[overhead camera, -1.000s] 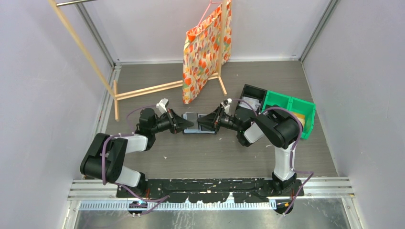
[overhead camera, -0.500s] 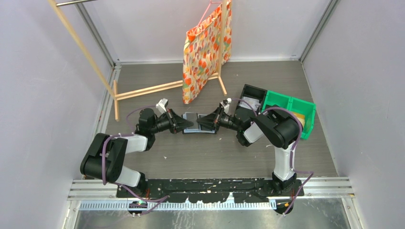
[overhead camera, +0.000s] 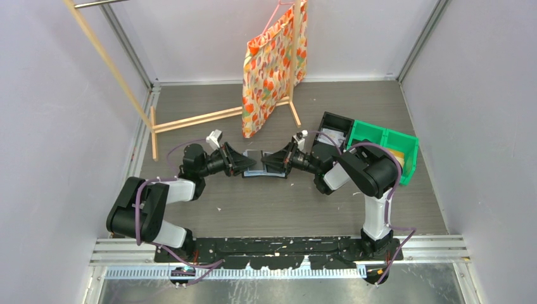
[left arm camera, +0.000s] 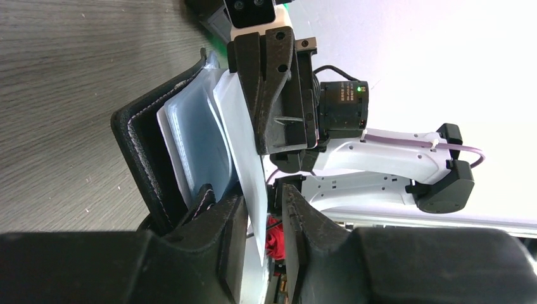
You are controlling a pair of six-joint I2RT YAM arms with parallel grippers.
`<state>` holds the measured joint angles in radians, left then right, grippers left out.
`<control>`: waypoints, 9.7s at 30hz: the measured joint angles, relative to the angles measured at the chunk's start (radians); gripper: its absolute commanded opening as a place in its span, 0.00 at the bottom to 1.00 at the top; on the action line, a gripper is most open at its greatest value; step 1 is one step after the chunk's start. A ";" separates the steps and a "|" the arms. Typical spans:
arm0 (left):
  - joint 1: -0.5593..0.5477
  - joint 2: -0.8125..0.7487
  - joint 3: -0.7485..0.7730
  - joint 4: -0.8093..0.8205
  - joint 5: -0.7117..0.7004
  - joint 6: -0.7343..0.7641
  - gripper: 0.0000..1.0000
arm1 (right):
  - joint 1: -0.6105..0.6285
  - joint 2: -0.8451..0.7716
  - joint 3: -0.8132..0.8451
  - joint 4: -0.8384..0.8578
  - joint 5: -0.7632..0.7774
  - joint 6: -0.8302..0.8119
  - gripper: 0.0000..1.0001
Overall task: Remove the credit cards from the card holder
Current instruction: Remove the credit card from the card holder, then place the credit card in the storage box.
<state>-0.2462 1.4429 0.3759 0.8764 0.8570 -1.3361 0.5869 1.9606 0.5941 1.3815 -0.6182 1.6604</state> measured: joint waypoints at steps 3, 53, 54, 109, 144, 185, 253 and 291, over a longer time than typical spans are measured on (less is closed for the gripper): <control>0.002 0.000 -0.006 0.010 0.000 -0.005 0.21 | 0.000 0.000 0.000 0.000 0.000 0.000 0.01; 0.075 0.002 -0.039 0.031 0.022 -0.039 0.01 | -0.056 0.000 -0.069 0.013 0.013 -0.010 0.01; 0.075 0.002 -0.039 0.031 0.022 -0.039 0.00 | -0.059 -0.001 -0.070 0.012 0.013 -0.012 0.01; -0.073 0.082 0.064 -0.396 -0.064 0.271 0.01 | -0.702 -0.976 0.257 -1.988 0.576 -0.596 0.01; -0.113 0.066 0.064 -0.395 -0.063 0.271 0.00 | -0.639 -0.714 0.467 -2.192 0.961 0.004 0.01; -0.139 0.064 0.064 -0.425 -0.072 0.297 0.00 | -0.610 -0.379 0.726 -2.418 0.906 -0.032 0.01; -0.193 0.066 0.059 -0.313 -0.067 0.240 0.01 | -0.473 -0.610 0.370 -1.619 0.755 -2.668 0.01; -0.193 0.074 0.060 -0.334 -0.061 0.246 0.01 | -0.544 -0.468 0.277 -1.547 0.566 -2.693 0.17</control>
<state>-0.4393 1.5169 0.4355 0.5423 0.7963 -1.0901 0.0433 1.4929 0.8715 -0.1658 -0.0517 -1.0325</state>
